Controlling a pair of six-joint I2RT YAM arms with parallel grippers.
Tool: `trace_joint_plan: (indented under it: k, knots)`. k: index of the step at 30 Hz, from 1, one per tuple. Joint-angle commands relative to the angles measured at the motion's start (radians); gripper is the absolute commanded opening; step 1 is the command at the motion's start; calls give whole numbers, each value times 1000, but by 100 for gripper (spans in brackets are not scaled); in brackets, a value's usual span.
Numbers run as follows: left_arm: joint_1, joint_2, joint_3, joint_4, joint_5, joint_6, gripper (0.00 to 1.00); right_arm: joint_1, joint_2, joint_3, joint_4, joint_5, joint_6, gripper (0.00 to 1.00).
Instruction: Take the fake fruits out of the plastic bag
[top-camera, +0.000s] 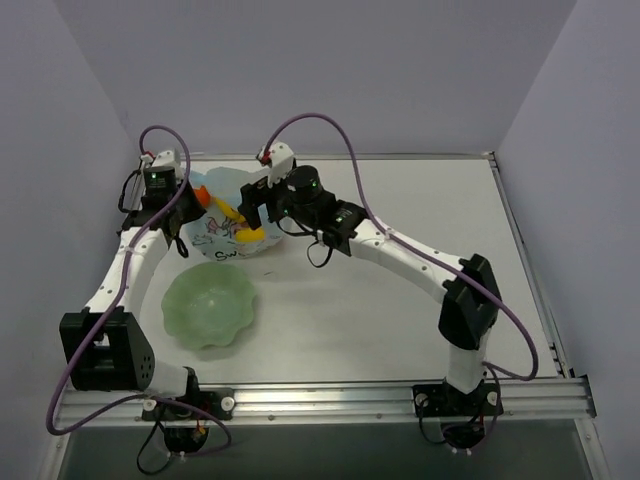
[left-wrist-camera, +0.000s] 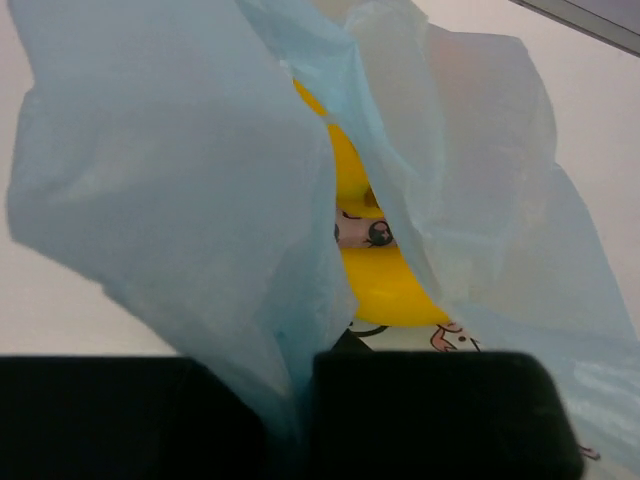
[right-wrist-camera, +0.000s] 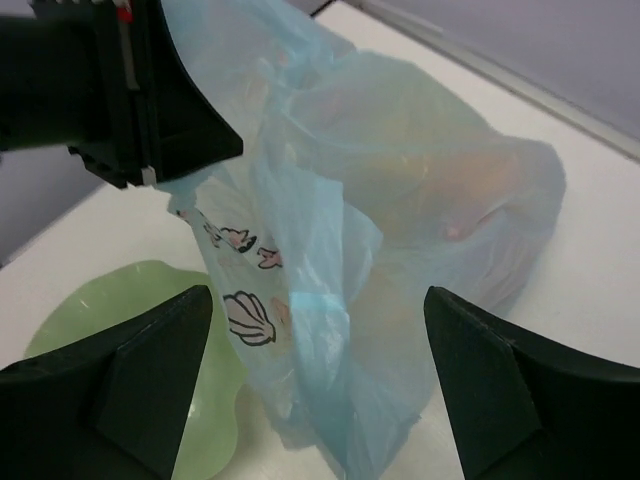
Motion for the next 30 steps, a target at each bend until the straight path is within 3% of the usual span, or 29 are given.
trace_joint_plan:
  k: [1, 2, 3, 4, 5, 12, 18, 29, 30]
  knots:
    - [42, 46, 76, 76, 20, 31, 2, -21, 105, 73, -57, -40, -21, 81]
    - [48, 81, 85, 80, 32, 28, 2, -29, 122, 94, -57, -40, -15, 71]
    - [53, 100, 114, 91, 47, 26, 2, -40, 146, 113, -57, -33, -8, 32]
    - [56, 112, 128, 97, 75, 29, 2, -44, 149, 133, -52, -15, 6, 12]
    - [56, 140, 143, 109, 92, 31, 2, -46, 148, 130, -43, 11, 14, 1]
    - [54, 209, 326, 106, 178, 34, 2, -47, -21, -163, 213, 195, 156, 0]
    - [77, 131, 88, 165, 65, 40, 2, -66, -1, -334, 294, 464, 351, 0]
    - [85, 139, 42, 84, -57, 66, 3, -21, 67, -384, 383, 395, 414, 0]
    - [85, 123, 36, 74, -66, 63, 15, -18, 63, -390, 388, 388, 416, 0]
